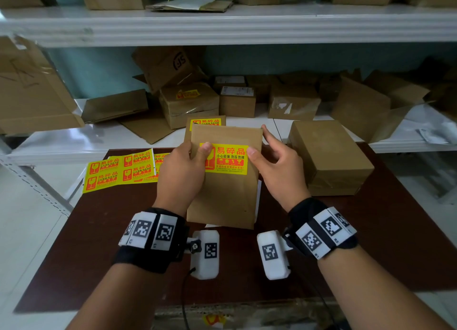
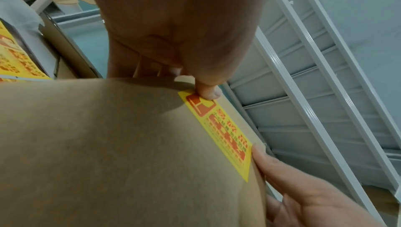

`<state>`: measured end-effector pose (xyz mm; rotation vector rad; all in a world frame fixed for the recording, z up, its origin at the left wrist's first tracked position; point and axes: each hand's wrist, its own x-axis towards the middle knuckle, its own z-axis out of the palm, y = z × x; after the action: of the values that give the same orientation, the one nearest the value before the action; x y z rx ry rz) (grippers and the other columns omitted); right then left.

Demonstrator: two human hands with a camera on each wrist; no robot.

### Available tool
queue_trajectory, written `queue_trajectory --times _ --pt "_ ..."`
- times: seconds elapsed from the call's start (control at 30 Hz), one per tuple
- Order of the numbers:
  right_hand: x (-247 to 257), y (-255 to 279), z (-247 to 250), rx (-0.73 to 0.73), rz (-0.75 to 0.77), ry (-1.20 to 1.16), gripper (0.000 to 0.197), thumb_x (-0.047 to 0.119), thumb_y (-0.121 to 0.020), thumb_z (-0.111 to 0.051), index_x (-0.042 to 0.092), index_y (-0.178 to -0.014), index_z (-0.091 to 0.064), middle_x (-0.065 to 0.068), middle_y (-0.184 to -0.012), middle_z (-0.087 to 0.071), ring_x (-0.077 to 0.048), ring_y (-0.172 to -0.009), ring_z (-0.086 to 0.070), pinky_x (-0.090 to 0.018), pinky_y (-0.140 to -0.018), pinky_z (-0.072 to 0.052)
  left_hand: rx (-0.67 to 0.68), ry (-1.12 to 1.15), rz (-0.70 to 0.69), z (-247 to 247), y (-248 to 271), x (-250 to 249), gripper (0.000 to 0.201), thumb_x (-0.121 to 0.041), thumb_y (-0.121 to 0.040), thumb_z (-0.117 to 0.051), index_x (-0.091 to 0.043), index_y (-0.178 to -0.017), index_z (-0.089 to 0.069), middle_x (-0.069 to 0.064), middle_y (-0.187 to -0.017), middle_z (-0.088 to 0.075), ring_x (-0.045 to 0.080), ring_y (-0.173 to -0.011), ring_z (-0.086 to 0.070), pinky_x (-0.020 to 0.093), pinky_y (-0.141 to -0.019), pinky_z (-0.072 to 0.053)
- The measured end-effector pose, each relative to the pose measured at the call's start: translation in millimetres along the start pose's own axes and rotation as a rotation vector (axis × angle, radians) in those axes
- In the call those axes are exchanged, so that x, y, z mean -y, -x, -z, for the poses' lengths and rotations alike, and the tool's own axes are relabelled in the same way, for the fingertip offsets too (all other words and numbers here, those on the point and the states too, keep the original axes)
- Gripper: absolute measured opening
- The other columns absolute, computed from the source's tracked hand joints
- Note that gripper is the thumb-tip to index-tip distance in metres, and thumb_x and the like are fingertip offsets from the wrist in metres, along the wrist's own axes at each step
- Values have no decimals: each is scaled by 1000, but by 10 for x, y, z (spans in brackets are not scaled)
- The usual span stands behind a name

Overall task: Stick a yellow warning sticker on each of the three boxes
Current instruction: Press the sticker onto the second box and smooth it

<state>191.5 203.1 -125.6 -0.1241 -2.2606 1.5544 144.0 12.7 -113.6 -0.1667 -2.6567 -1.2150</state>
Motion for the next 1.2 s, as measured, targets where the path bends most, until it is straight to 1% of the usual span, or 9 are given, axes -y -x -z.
queue_trajectory --times 0.2,0.33,0.4,0.47,0.57,0.7,0.93,1.07,1.2 --pt "-19 -4 21 4 -19 38 66 33 -96 -66 26 -155 -35 9 -142 -59 25 -97 -53 1 -83 -45 74 134 41 30 -41 40 48 -45 -103 -44 -11 -76 -66 7 -70 -62 19 -66 -56 31 -59 -37" --pt "-35 -18 47 13 -20 68 66 34 -97 -65 27 -155 -35 6 -145 -57 20 -102 -50 4 -82 -41 150 210 124 84 -70 24 50 -44 -105 -41 -10 -87 -73 9 -84 -71 23 -80 -65 44 -80 -54" --pt "-33 -12 34 8 -29 61 66 39 -97 -63 30 -156 -34 6 -147 -56 9 -118 -53 -6 -95 -46 154 199 132 87 -73 -15 48 -44 -105 -39 -15 -86 -71 5 -84 -70 20 -80 -64 47 -85 -56" --pt "-44 -9 15 0 -54 69 66 53 -93 -59 33 -153 -40 9 -142 -60 -2 -128 -55 -29 -107 -50 159 204 132 80 -61 -53 46 -44 -106 -37 -20 -79 -66 0 -81 -68 17 -79 -63 48 -85 -57" --pt "-8 -5 -2 -16 -100 73 64 72 -78 -61 33 -128 -60 17 -109 -72 2 -103 -66 -37 -96 -57 200 255 79 75 -8 -85 43 -46 -104 -42 -26 -79 -71 -6 -78 -71 16 -80 -68 50 -79 -60" --pt "51 -25 23 -77 -178 100 75 79 -59 -71 29 -112 -52 12 -100 -68 -5 -96 -66 -34 -84 -57 228 337 -15 77 80 -124 30 -45 -100 -53 -33 -91 -79 -12 -84 -77 11 -83 -72 44 -68 -63" --pt "4 -63 75 -153 -149 130 64 76 -64 -69 20 -95 -62 6 -87 -73 -10 -85 -69 -39 -80 -58 268 330 -18 66 80 -108 30 -45 -99 -54 -30 -97 -80 -13 -89 -78 7 -87 -73 37 -69 -64" --pt "-50 -72 86 -146 -84 160 45 59 -85 -66 15 -81 -61 3 -77 -69 -14 -74 -67 -36 -71 -54 268 335 -4 84 69 -104 30 -45 -100 -53 -32 -94 -80 -15 -88 -78 3 -85 -71 35 -71 -63" --pt "-91 -103 112 -104 -67 240 62 70 -87 -47 10 -84 -59 -6 -78 -67 -24 -74 -64 -49 -74 -55 300 292 -7 98 46 -88 33 -48 -99 -52 -32 -96 -80 -17 -89 -77 4 -88 -70 40 -75 -63"
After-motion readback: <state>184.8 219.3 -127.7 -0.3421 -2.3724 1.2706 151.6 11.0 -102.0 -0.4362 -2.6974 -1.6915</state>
